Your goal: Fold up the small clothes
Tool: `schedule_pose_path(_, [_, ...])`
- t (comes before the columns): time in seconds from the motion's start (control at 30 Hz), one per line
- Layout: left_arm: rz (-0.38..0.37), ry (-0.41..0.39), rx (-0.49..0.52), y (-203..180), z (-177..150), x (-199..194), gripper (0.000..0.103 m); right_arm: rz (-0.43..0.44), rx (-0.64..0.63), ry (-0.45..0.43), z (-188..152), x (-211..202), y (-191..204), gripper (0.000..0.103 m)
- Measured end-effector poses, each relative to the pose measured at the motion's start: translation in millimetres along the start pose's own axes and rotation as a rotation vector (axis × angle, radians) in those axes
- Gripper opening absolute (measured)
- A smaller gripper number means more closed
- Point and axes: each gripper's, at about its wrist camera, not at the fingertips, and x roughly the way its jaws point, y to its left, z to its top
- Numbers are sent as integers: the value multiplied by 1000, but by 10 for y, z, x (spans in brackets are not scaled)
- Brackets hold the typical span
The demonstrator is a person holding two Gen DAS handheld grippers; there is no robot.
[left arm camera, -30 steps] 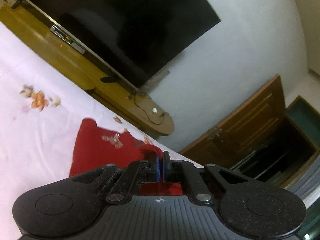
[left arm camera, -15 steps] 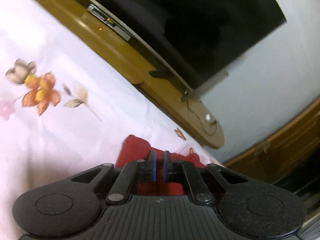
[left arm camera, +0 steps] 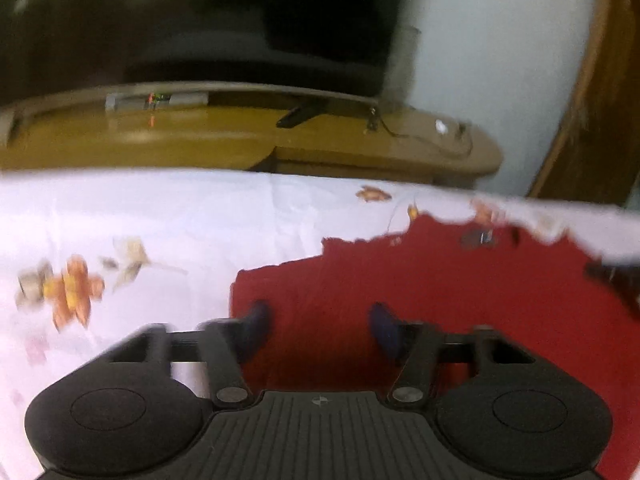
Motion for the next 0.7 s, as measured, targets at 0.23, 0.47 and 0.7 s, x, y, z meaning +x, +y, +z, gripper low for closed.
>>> schedule_pose_path(0.23, [4, -186, -75, 53, -54, -284, 11, -108, -162, -181, -73, -303, 322, 11])
schedule_pose_path(0.47, [36, -212, -78, 56, 76, -134, 10, -146, -141, -276, 81, -295, 276, 8])
schedule_pose_path(0.7, [100, -108, -59, 44, 10, 177, 18, -208, -119, -62, 47, 238, 167, 16])
